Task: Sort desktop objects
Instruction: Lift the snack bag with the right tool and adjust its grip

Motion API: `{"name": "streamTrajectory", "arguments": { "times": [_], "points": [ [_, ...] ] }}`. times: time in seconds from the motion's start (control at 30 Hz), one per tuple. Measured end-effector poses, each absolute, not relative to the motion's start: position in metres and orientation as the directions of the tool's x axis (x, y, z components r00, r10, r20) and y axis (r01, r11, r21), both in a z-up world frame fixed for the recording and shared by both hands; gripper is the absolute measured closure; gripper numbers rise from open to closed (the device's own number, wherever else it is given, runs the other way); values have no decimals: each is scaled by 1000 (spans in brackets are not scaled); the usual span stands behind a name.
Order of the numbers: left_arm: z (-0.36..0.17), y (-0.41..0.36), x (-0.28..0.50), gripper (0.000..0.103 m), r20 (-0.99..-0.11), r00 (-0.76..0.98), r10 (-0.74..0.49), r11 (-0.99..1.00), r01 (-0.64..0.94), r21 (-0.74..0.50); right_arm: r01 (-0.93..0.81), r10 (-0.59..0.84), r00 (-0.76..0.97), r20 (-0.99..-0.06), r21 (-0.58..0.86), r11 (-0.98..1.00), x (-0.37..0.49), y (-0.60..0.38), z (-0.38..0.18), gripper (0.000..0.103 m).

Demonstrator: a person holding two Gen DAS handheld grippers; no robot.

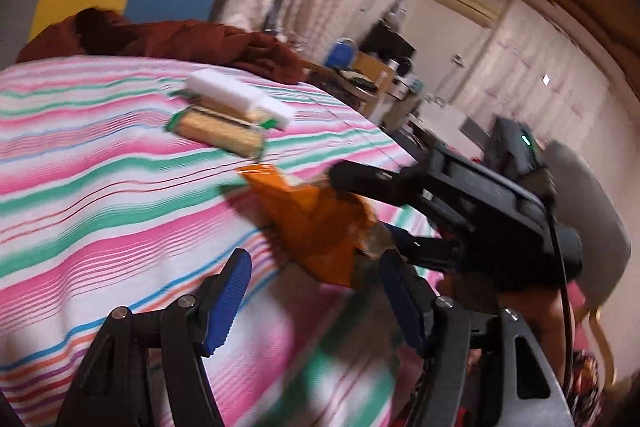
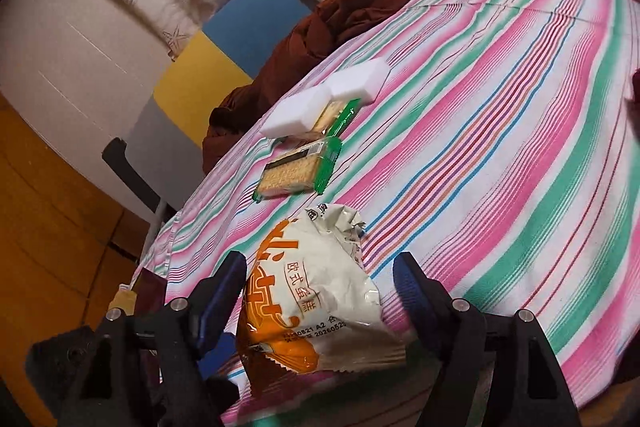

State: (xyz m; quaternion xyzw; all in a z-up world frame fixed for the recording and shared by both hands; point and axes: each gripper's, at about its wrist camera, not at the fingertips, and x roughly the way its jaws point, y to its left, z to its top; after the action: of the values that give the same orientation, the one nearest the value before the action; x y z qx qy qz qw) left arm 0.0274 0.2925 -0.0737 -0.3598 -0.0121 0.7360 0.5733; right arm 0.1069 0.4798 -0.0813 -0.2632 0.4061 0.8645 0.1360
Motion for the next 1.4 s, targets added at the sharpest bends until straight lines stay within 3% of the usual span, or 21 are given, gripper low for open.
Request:
{"name": "streamTrajectory", "arguments": {
  "times": [0.1, 0.3, 0.37, 0.47, 0.53, 0.8, 0.97, 1.1, 1.23, 1.4],
  "points": [
    [-73, 305, 36, 35, -550, -92, 830, -341, -865, -369, -424, -25, -820, -571, 637, -643, 99, 480, -83, 27],
    [-79, 305, 23, 39, -586, -125, 801, -409, -829, -382, -431, -21, -806, -591, 612, -663, 91, 475, -82, 27],
    [-80, 305, 19, 55, -598, -135, 790, -431, -815, -386, -426, -25, -803, -595, 604, -674, 87, 469, -81, 27],
    [-83, 305, 12, 70, -615, -150, 774, -464, -795, -391, -423, -20, -793, -609, 574, -701, 80, 459, -80, 27],
    [-84, 303, 9, 73, -620, -153, 769, -477, -783, -398, -410, -28, -788, -615, 559, -721, 76, 451, -79, 27],
    [-82, 294, -4, 72, -589, -138, 797, -478, -740, -473, -399, -18, -809, -588, 571, -718, 84, 454, -74, 27],
    [-70, 303, -8, 69, -557, -143, 818, -448, -767, -460, -421, -10, -811, -584, 596, -684, 84, 476, -72, 27],
    [-75, 320, -6, 68, -581, -104, 807, -413, -802, -431, -406, -57, -811, -582, 630, -662, 71, 484, -77, 42],
    [-79, 322, 1, 70, -573, -102, 813, -393, -821, -413, -402, -17, -809, -587, 574, -713, 68, 469, -74, 42],
    [-78, 313, 3, 70, -570, -115, 814, -408, -811, -419, -392, -56, -812, -581, 614, -685, 71, 469, -77, 42]
  ]
}}
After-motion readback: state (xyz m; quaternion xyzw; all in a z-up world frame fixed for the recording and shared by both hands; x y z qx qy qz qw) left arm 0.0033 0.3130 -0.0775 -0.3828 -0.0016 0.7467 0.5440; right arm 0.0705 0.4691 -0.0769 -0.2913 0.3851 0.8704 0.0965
